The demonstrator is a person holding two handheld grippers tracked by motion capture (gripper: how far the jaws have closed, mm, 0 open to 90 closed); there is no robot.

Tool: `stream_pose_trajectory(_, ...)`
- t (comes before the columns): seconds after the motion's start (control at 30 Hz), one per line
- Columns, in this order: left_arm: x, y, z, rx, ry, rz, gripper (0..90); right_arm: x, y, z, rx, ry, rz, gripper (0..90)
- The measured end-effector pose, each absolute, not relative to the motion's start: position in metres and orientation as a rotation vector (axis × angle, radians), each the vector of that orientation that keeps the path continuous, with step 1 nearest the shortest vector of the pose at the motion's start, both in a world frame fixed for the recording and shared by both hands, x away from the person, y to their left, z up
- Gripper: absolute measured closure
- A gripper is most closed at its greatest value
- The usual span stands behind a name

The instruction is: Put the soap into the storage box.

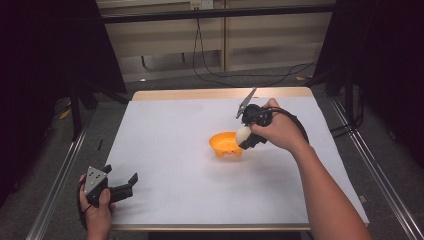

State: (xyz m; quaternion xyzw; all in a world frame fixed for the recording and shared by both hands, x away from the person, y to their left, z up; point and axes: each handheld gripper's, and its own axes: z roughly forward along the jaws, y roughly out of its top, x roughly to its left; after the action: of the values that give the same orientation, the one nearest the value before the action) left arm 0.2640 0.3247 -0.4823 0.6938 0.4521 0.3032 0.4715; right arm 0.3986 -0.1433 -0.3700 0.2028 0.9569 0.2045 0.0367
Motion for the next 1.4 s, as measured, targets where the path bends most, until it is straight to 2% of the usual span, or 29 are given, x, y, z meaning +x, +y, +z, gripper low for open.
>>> stream_pose_trajectory(1.4, 0.264, 0.324, -0.482, 1.688, 1.109, 0.738, 0.0, 0.416, -0.11, -0.38, 0.593, 2.959, 0.64, 22.9)
